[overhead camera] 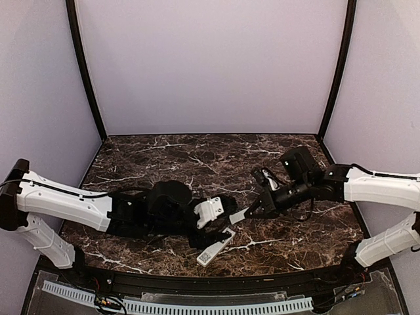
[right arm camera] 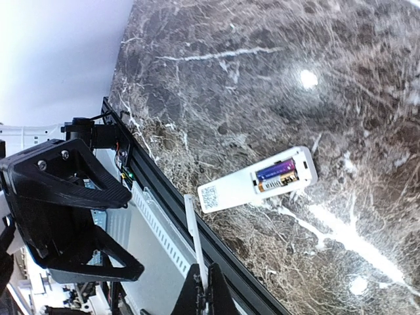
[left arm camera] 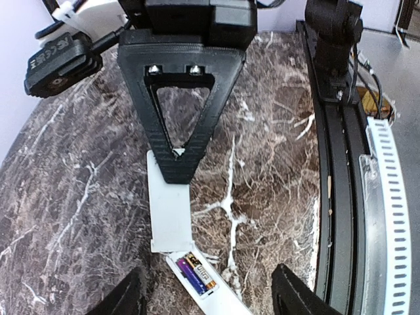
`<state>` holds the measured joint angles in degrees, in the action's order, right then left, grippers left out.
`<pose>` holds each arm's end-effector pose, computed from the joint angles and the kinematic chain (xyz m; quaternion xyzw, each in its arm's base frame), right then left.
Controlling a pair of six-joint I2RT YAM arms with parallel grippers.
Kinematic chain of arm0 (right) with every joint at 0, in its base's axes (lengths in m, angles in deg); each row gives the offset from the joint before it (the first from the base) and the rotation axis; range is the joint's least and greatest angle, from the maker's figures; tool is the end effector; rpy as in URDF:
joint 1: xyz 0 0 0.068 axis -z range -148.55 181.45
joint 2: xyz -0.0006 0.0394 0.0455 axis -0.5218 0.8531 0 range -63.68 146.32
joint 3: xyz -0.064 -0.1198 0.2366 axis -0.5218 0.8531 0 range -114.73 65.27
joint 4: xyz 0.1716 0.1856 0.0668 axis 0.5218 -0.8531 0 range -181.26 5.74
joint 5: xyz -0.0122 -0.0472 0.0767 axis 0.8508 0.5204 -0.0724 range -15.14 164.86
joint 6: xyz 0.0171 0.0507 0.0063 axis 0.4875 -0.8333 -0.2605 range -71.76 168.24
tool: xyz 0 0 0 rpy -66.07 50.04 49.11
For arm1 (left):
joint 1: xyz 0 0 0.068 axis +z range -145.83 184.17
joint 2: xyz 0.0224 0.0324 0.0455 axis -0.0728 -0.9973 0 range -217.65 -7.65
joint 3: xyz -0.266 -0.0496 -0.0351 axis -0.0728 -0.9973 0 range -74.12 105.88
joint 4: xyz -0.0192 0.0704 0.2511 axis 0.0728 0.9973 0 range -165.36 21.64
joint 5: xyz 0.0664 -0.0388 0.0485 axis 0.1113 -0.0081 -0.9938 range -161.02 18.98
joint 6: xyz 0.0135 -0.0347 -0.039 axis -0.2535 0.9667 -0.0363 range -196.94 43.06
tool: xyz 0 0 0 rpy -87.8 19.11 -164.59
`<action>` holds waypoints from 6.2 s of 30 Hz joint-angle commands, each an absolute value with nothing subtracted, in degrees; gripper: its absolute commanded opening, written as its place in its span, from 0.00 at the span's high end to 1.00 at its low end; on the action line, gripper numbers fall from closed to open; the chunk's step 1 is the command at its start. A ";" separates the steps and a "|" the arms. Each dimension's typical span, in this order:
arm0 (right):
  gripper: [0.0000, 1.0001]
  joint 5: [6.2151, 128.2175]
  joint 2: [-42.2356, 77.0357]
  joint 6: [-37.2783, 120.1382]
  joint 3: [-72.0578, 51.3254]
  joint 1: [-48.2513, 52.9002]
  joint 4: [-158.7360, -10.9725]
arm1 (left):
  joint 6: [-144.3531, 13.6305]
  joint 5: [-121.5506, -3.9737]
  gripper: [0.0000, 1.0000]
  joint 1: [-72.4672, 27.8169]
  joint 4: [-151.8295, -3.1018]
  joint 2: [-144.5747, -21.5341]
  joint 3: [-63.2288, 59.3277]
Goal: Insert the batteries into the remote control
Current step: Pass from the right arm to the left, then pass from the left arm to the right, then pass from the right arm to the left
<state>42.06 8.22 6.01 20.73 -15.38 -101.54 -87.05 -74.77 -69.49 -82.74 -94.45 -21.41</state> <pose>0.1618 0.2007 0.2322 -0.1442 0.8801 0.4451 0.0809 0.0978 -0.3253 0.2402 0.5553 0.6449 -0.2524 0.4604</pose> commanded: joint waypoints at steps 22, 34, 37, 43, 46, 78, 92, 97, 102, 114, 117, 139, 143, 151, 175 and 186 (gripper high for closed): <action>1.00 46.53 10.21 36.87 -6.01 -22.65 -125.65 | -74.09 -66.48 0.25 -63.27 -72.62 -72.64 -23.87; 1.00 42.75 15.96 46.29 -14.89 -22.69 -128.74 | -76.52 -57.84 0.23 -60.43 -69.44 -82.66 -13.56; 1.00 40.14 15.30 47.23 -15.17 -22.69 -128.96 | -78.49 -57.72 0.27 -59.82 -70.93 -82.24 -13.68; 1.00 36.70 14.40 47.85 -14.80 -22.69 -128.94 | -78.08 -54.88 0.43 -57.03 -70.67 -83.90 -12.17; 1.00 38.92 13.96 47.74 -14.68 -22.69 -127.56 | -78.53 -52.56 0.52 -56.92 -70.92 -84.49 -11.54; 0.41 38.16 -8.31 57.45 6.11 -22.51 -82.33 | -77.64 -38.31 1.00 -57.00 -83.48 -81.46 -5.43; 0.22 20.67 -1.73 71.73 -5.68 -22.51 -91.32 | -80.40 -24.90 1.00 -58.76 -81.20 -87.84 3.47; 0.29 17.80 0.67 72.83 -8.28 -22.57 -95.60 | -81.77 -26.79 1.00 -59.76 -79.72 -89.75 4.82; 0.32 22.10 -1.01 68.62 -5.24 -22.58 -92.71 | -81.74 -31.09 1.00 -59.81 -81.36 -89.61 4.19; 0.46 36.14 -4.68 46.74 2.73 -22.85 -80.05 | -84.62 -43.27 1.00 -60.68 -84.75 -87.45 0.94; 0.58 37.39 -5.43 43.92 4.52 -22.95 -78.38 | -85.28 -43.93 1.00 -60.69 -83.37 -87.73 1.60; 0.81 41.46 -8.09 42.39 6.51 -23.26 -84.00 | -84.39 -44.87 1.00 -60.69 -83.28 -87.77 1.12; 1.00 41.61 -7.24 42.06 5.05 -23.39 -86.09 | -84.41 -44.75 1.00 -60.68 -82.74 -87.48 0.88; 1.00 44.50 -6.20 36.88 3.48 -23.39 -88.88 | -85.75 -47.90 0.94 -60.69 -81.10 -87.07 0.63; 1.00 74.40 0.19 -2.25 0.26 -23.19 -101.77 | -149.58 -96.76 0.36 -71.76 -123.49 -89.81 -24.53; 1.00 63.79 2.07 -0.99 -1.30 -23.48 -102.36 | -175.50 -90.48 0.38 -72.20 -161.53 -98.45 -33.47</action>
<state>68.11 1.16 -1.16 0.32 -22.96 -102.52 -161.71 -90.75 -71.92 -139.11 -93.47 -33.76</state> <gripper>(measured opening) 0.007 0.595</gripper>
